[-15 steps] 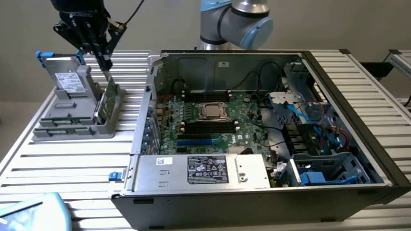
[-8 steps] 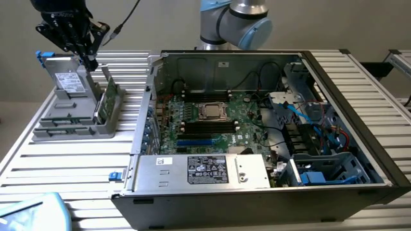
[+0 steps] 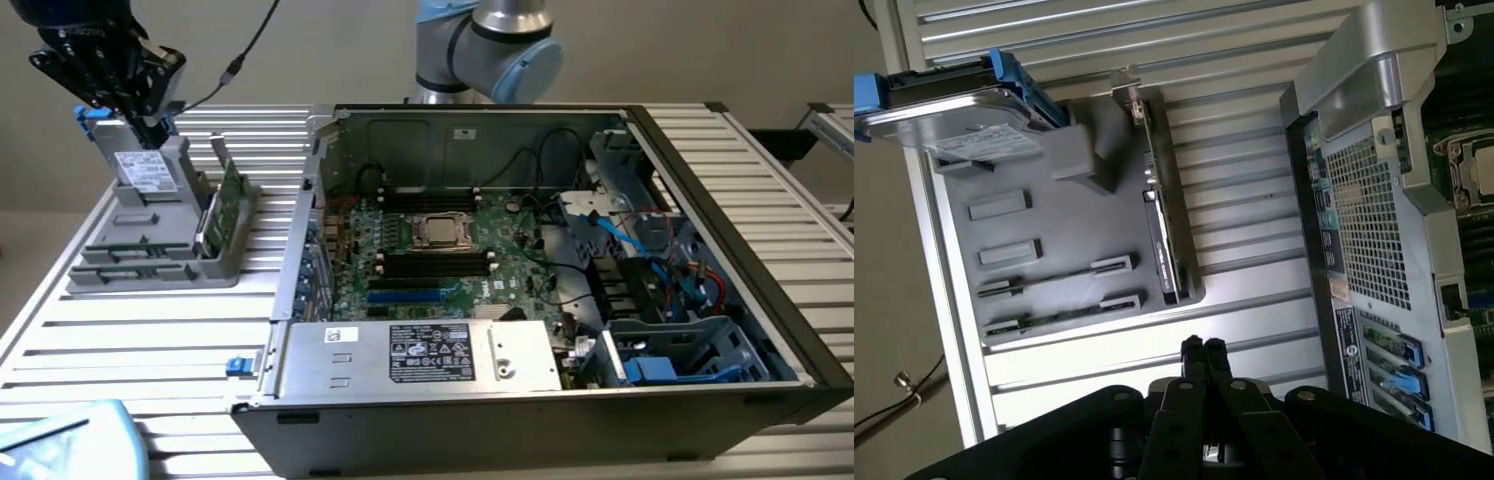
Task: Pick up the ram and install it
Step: 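Reach for the ram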
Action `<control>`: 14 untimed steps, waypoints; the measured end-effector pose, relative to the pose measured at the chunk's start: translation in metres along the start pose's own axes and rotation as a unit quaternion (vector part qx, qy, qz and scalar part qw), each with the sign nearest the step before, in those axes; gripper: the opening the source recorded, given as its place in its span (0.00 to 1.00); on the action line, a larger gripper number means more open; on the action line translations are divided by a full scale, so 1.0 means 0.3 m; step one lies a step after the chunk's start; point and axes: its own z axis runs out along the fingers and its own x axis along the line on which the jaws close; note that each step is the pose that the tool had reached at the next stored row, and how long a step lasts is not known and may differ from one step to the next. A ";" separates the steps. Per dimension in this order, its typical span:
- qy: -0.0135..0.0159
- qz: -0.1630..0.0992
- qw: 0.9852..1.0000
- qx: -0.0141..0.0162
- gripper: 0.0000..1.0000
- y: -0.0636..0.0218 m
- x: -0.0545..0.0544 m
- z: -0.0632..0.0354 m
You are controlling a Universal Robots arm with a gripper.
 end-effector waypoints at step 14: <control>0.001 -0.002 1.000 0.000 0.11 -0.029 0.149 0.005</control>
